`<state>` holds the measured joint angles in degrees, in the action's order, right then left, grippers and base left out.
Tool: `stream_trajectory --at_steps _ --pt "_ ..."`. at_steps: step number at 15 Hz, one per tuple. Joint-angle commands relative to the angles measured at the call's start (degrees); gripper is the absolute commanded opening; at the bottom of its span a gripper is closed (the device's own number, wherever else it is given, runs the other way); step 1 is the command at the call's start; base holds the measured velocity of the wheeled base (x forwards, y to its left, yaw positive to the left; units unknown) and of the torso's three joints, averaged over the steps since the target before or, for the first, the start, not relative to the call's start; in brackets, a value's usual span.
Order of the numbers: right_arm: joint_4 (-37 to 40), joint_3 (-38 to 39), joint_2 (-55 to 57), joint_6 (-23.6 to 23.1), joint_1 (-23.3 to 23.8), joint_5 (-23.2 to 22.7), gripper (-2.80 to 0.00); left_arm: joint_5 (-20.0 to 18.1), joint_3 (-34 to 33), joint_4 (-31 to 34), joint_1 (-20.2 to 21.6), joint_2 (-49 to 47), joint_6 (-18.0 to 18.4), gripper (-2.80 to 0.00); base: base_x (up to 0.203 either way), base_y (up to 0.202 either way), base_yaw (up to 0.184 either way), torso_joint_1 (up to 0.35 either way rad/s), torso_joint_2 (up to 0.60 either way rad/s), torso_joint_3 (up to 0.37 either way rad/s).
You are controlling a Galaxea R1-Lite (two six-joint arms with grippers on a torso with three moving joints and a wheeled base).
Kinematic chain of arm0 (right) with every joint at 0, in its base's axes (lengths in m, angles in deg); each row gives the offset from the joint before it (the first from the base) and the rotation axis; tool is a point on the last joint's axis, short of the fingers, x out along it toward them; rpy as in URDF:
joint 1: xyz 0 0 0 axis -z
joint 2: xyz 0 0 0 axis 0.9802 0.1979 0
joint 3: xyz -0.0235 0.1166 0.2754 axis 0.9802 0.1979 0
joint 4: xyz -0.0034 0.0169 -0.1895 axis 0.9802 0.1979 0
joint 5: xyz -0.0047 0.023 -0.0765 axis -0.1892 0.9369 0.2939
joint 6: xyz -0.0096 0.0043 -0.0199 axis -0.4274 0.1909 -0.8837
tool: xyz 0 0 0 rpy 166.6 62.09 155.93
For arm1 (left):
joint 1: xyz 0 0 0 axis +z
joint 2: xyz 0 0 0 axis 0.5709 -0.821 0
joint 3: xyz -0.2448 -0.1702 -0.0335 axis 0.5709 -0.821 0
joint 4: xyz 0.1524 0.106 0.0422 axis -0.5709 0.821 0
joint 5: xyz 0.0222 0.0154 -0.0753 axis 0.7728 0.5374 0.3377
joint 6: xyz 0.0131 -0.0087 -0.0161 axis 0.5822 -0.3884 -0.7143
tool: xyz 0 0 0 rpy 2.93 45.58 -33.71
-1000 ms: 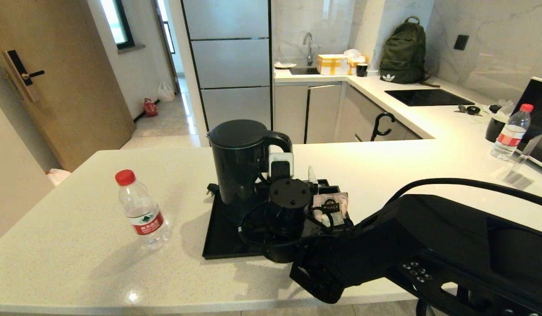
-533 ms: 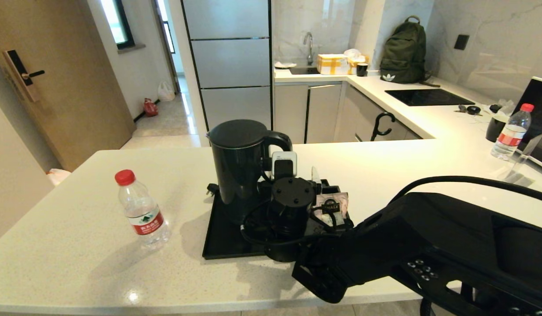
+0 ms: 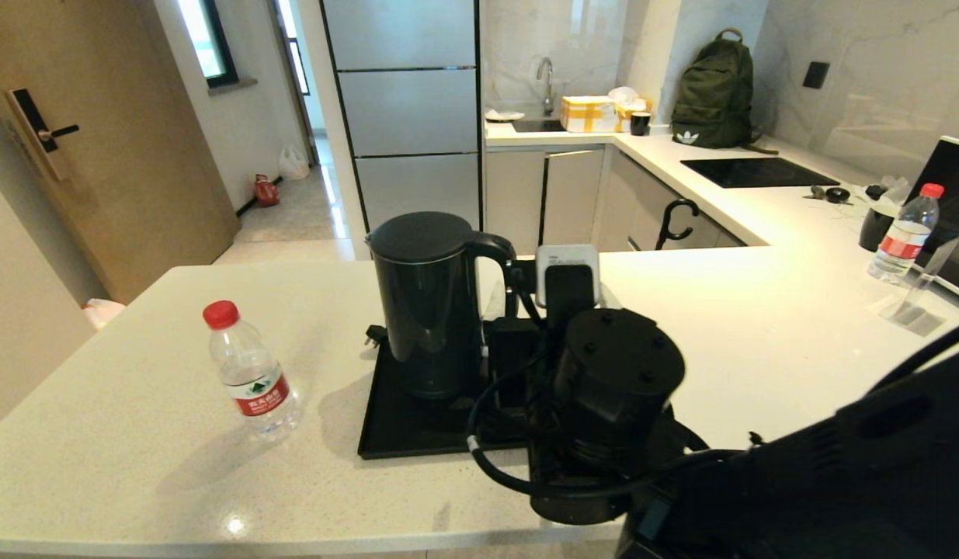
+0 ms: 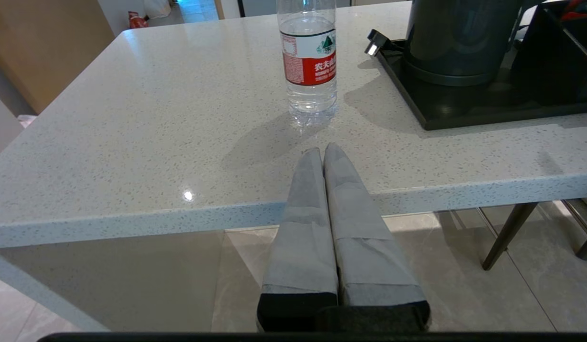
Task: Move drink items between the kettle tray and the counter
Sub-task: Return the bottled water to its original position
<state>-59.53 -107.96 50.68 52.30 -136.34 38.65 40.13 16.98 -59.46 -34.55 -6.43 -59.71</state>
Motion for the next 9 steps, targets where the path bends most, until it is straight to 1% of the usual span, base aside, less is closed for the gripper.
stream_trajectory --at_steps 1,4,5,6,7,8,9 --pt "-0.01 5.13 -9.39 -0.10 -1.76 0.36 0.00 -0.01 0.00 0.02 0.00 0.02 0.02 -2.80 0.000 0.000 0.000 0.000 0.00 0.000" --pt "2.08 8.54 -15.46 -0.03 -2.43 0.65 0.00 -0.01 0.00 0.02 0.00 -0.06 0.02 -2.80 0.000 0.000 0.000 0.000 0.00 0.000" --pt "3.26 9.48 -17.85 -0.02 -1.49 1.11 -2.80 -0.01 0.00 0.02 0.00 0.02 0.02 -2.80 0.000 0.000 0.000 0.000 0.00 0.000" --pt "4.26 10.50 -19.92 -0.02 1.33 1.59 -2.80 -0.01 0.00 0.02 0.00 0.02 0.02 -2.80 0.000 0.000 0.000 0.000 0.00 0.000" --pt "5.12 11.33 -21.04 -0.02 2.74 1.91 -2.80 -0.01 0.00 0.02 0.00 0.02 0.02 -2.80 0.000 0.000 0.000 0.000 0.00 0.000" --pt "5.89 11.84 -23.10 -0.04 5.54 1.83 -2.80 -0.01 0.00 0.02 0.00 0.02 0.02 -2.80 0.000 0.000 0.000 0.000 0.00 0.000" --pt "6.61 12.31 -25.31 -0.06 10.17 1.76 -2.80 -0.01 0.00 0.02 0.00 0.02 0.02 -2.80 0.000 0.000 0.000 0.000 0.00 0.000"
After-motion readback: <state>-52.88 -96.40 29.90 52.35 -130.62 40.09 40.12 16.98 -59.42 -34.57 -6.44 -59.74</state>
